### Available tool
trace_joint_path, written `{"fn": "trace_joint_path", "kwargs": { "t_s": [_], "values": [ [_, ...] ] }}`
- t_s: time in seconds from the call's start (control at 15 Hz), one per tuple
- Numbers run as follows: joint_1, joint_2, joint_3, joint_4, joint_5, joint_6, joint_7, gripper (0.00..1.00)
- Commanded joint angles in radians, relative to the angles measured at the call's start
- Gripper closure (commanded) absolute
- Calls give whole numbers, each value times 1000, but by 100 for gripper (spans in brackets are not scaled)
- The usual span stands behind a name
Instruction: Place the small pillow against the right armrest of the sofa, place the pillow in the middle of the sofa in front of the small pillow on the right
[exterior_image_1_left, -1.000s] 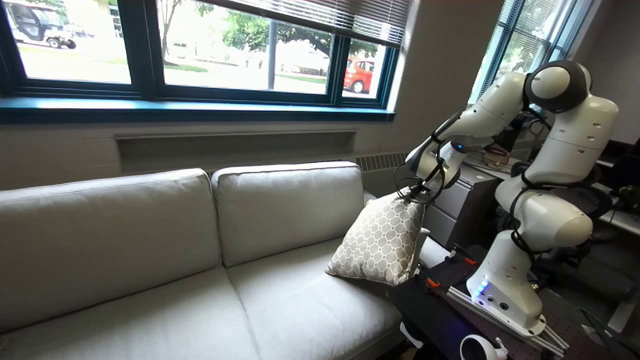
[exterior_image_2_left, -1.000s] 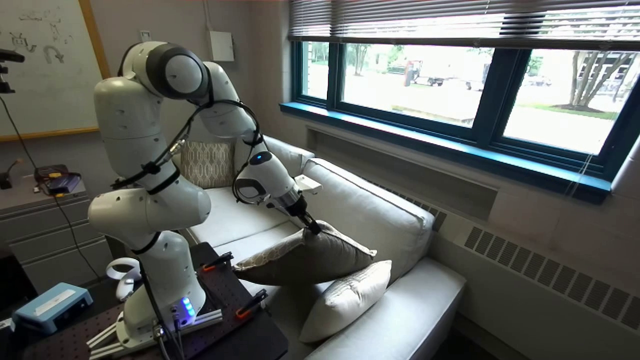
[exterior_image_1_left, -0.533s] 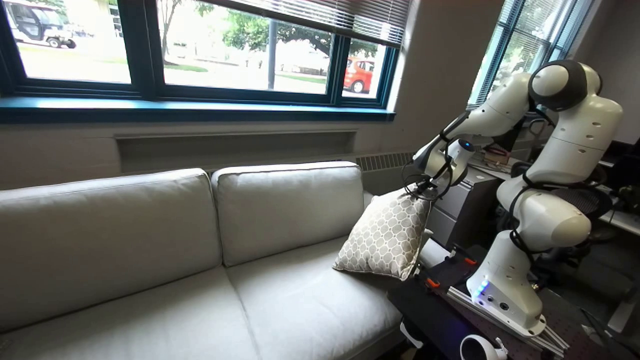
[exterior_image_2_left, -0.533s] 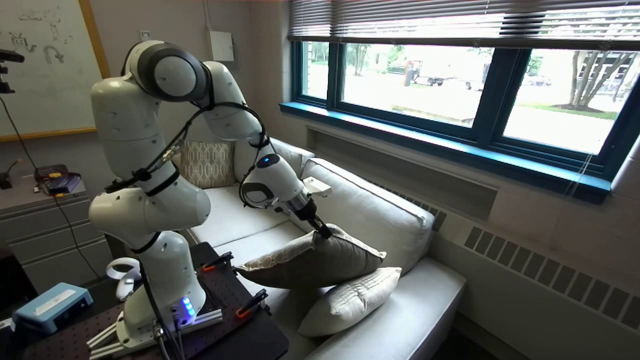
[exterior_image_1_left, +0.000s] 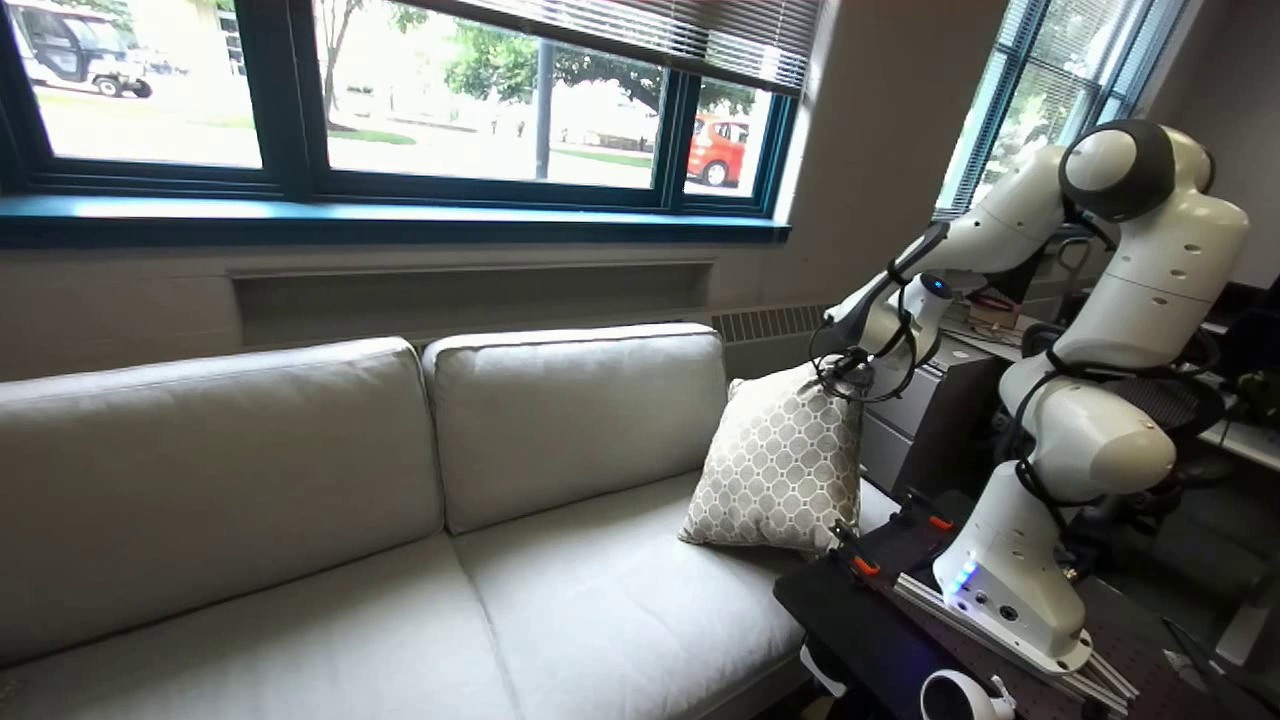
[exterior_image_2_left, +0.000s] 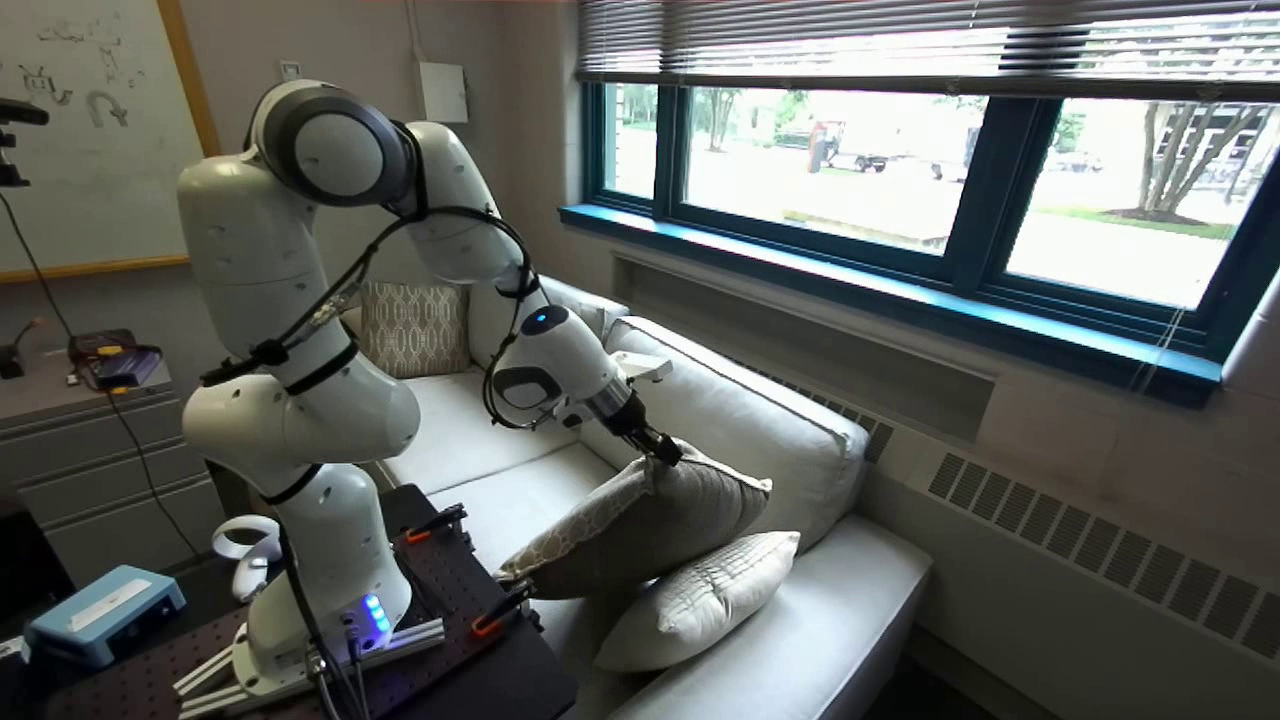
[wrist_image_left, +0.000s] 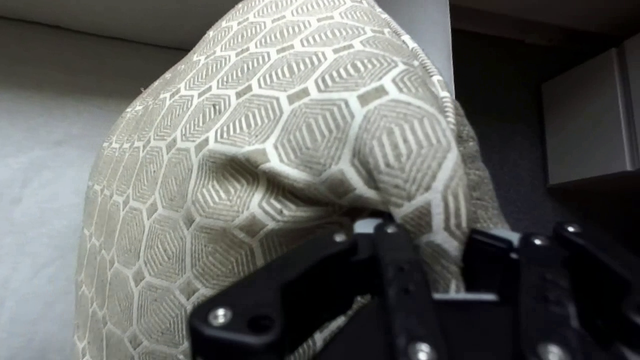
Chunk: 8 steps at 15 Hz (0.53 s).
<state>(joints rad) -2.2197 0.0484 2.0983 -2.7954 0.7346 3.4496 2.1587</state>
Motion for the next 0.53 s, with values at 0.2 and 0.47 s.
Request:
{"fn": "trace_joint_path", "kwargs": {
  "t_s": [0.2, 0.47],
  "values": [
    [186, -71, -140, 103, -31, 34, -90, 98],
    [280, -123, -198, 96, -31, 28, -47, 98]
  ]
}}
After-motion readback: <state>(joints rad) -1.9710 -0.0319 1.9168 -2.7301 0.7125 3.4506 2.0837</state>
